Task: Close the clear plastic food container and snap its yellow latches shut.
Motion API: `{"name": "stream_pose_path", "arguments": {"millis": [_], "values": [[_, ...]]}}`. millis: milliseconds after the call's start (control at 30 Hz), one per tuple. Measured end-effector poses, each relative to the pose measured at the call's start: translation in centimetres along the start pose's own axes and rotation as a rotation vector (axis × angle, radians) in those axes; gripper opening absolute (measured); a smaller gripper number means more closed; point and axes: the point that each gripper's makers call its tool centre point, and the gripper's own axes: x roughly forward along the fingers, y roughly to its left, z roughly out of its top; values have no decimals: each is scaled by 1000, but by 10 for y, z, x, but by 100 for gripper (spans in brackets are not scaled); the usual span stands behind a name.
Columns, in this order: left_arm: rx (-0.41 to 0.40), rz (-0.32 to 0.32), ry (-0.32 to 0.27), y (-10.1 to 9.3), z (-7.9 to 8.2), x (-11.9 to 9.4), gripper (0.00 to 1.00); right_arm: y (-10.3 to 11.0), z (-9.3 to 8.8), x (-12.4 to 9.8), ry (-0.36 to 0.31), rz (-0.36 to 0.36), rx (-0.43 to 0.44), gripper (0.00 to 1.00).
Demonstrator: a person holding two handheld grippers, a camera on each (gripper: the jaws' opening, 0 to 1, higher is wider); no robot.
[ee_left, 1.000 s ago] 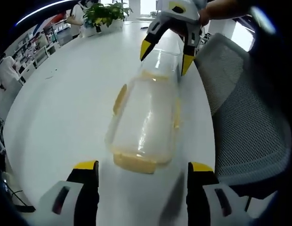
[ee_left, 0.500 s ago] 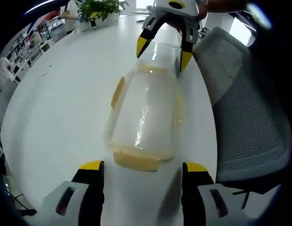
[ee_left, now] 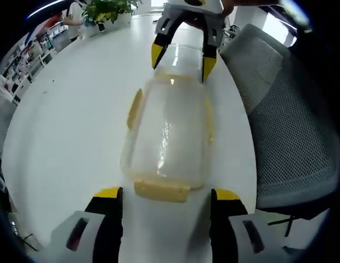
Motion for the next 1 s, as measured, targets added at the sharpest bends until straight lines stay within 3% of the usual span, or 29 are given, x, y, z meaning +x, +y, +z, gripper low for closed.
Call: {"name": "stream_pose_path", "arguments": {"millis": [133, 567, 833, 1000], "values": [[-1, -16, 18, 0, -1, 1, 54, 0, -2, 3, 10, 6, -10, 52], [33, -11, 52, 1, -1, 7, 53, 4, -5, 10, 56, 29, -45, 47], [50, -2, 57, 2, 1, 7, 42, 0, -8, 11, 90, 20, -37, 38], [56, -2, 59, 3, 2, 7, 39, 0, -9, 10, 105, 19, -52, 38]]}}
